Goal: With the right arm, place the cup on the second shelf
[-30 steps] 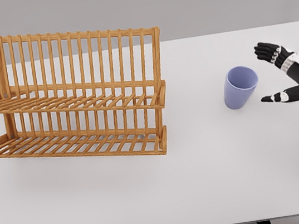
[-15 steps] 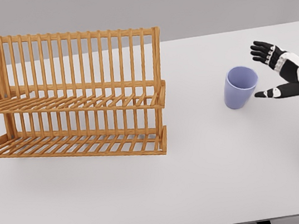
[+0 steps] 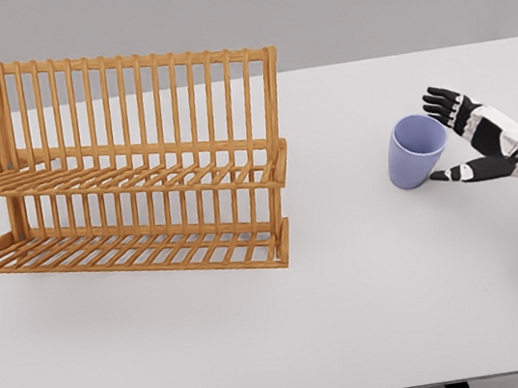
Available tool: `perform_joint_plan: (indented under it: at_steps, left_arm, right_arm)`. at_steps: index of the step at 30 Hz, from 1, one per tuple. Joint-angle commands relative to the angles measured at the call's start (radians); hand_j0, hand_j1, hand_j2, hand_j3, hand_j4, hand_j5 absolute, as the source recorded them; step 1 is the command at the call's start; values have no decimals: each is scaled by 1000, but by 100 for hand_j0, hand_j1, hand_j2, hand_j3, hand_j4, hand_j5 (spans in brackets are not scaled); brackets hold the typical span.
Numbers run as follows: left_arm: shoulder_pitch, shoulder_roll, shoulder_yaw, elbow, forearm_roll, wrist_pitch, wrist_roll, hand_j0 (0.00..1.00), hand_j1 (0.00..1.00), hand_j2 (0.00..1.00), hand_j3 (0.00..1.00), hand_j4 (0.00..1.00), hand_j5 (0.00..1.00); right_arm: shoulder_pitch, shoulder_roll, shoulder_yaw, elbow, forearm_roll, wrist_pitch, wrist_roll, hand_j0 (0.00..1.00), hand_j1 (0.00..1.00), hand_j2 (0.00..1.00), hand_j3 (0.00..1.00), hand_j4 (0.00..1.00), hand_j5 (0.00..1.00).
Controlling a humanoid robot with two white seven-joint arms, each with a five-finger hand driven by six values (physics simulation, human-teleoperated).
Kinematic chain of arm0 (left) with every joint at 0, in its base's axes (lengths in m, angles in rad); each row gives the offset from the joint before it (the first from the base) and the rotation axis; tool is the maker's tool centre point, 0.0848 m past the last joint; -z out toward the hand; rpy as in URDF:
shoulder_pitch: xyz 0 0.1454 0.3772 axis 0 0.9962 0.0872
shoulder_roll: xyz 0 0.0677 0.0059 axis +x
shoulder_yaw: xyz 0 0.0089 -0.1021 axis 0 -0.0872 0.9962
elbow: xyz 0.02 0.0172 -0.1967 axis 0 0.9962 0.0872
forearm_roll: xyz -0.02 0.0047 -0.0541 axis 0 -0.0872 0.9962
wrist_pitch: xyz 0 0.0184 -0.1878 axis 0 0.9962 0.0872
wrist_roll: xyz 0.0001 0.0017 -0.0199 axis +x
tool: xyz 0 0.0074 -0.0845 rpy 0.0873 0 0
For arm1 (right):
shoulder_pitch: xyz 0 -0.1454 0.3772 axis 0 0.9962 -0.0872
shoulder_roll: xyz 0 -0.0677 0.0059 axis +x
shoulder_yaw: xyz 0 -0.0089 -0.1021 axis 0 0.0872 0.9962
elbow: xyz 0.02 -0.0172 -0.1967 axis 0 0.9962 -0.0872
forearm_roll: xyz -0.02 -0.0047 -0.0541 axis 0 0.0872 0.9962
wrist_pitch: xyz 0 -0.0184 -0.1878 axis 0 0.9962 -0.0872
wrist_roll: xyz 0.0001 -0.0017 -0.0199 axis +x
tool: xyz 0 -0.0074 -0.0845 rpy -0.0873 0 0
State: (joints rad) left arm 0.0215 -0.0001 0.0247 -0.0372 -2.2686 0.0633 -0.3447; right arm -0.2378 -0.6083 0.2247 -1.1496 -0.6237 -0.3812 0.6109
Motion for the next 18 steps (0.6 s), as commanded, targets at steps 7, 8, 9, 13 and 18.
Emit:
perform_joint_plan:
  at_steps: [7, 8, 9, 13, 18]
  left_arm:
    - [0, 0, 0, 0, 0, 1, 0, 100, 100, 100, 100, 100, 100]
    - [0, 0, 0, 0, 0, 1, 0, 100, 100, 100, 100, 100, 100]
    - [0, 0, 0, 0, 0, 1, 0, 100, 100, 100, 100, 100, 100]
    - [0, 0, 0, 0, 0, 0, 0, 100, 100, 100, 100, 100, 100]
    - [0, 0, 0, 0, 0, 0, 0, 100, 100, 100, 100, 100, 100]
  right_arm:
    - [0, 18, 15, 11, -1, 1, 0, 100, 100, 100, 100, 100, 100]
    - [-2, 19, 16, 13, -1, 1, 0, 100, 100, 100, 100, 100, 100]
    - [0, 19, 15, 14, -1, 1, 0, 100, 100, 100, 100, 100, 100]
    - [0, 25, 16, 24, -1, 1, 0, 100, 100, 100, 100, 100, 100]
    - [-2, 38, 16, 25, 1, 1, 0, 100, 100, 100, 100, 100, 100]
